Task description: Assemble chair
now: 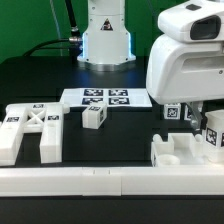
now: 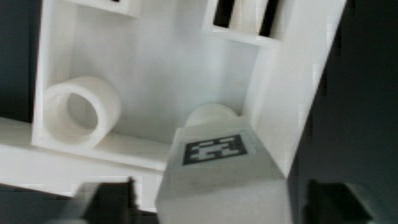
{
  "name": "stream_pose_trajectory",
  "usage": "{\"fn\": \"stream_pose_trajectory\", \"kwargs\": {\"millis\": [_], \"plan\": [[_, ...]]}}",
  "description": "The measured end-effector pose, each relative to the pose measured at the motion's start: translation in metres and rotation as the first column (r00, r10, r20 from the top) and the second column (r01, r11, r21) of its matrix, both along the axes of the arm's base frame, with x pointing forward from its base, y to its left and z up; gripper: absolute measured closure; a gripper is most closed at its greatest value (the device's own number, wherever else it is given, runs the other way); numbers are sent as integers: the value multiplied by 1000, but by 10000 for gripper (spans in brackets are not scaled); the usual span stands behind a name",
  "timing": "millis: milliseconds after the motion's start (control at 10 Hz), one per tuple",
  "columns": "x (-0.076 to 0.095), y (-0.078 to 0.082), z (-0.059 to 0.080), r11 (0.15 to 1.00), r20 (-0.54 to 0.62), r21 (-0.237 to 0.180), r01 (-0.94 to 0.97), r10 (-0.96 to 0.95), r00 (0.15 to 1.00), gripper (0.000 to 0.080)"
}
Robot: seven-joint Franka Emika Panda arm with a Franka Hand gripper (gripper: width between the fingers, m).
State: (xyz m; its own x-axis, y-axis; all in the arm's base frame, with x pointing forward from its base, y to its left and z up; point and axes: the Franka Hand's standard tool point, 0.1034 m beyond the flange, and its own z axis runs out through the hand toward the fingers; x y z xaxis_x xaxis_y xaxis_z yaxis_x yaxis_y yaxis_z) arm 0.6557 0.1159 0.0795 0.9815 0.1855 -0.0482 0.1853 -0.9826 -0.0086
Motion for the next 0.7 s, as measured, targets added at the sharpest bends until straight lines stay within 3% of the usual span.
{"fn": "stream_pose_trajectory", "kwargs": {"millis": [100,200,400,700], "plan": [[0,0,0,1000,0,0,12,-12,1000,406],[0,0,0,1000,0,0,23,-23,1000,511],[0,0,0,998,-1,1,56,-56,998,511],[-1,1,-1,938,-3,-9,348,-348,938,511]]}}
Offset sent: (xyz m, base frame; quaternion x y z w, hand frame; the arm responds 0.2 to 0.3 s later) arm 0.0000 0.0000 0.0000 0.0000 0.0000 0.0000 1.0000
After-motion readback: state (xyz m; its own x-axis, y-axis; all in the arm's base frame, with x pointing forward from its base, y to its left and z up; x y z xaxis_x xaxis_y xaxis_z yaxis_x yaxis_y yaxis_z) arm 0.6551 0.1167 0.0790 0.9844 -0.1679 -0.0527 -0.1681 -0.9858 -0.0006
